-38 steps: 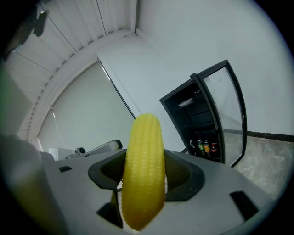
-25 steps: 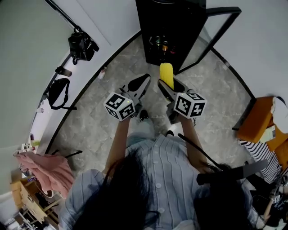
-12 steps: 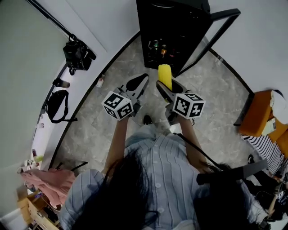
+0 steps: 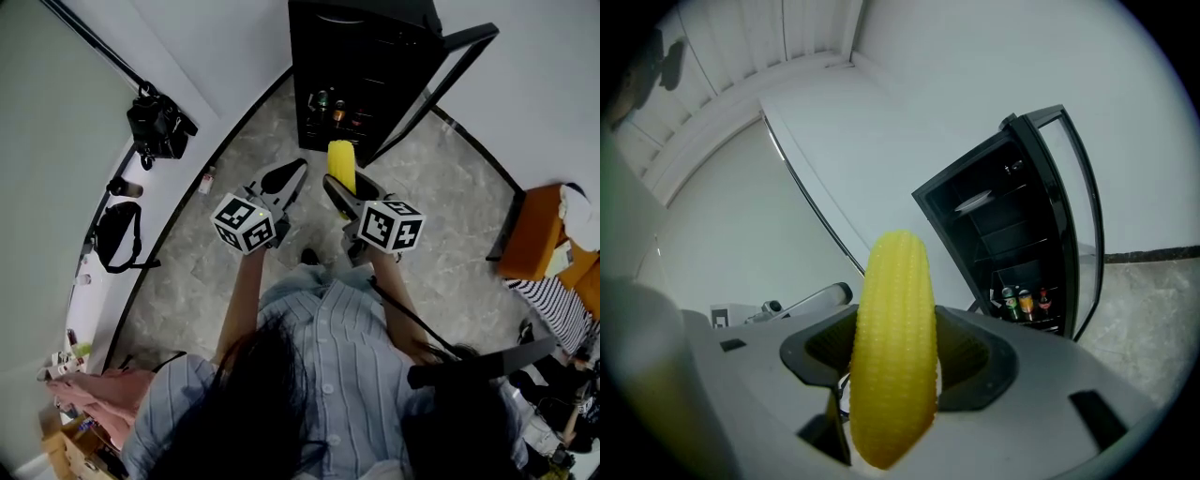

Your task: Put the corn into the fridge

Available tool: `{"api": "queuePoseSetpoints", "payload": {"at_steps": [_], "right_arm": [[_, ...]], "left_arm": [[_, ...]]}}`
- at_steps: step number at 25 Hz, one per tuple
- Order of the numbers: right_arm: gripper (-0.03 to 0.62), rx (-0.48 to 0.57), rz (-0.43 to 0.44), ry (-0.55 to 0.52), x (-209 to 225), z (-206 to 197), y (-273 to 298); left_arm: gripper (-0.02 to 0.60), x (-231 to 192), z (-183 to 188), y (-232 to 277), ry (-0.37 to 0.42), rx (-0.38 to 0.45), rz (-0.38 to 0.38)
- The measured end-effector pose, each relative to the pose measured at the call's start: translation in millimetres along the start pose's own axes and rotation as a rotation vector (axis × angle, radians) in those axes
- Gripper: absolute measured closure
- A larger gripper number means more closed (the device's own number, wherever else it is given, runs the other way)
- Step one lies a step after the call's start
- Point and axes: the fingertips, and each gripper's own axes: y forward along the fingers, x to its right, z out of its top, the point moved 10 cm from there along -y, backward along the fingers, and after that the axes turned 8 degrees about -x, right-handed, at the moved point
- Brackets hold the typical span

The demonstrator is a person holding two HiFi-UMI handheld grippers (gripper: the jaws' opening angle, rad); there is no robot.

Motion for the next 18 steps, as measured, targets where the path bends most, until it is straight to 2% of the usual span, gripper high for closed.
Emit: {"api": "queuePoseSetpoints", "payload": {"at_steps": [10, 18], "right_arm": [[0.338, 0.003, -0.036, 0.04, 12.3, -6.3, 5.2], [0.338, -0.02, -0.046, 0.071, 27.0, -12.2, 14.6]], "left_arm": [[0.574, -8.0, -14.6, 11.6, -0.027, -0.045, -0.047], [0.574, -26.2, -23.5, 21.7, -0.053, -0.072, -0.04]]}}
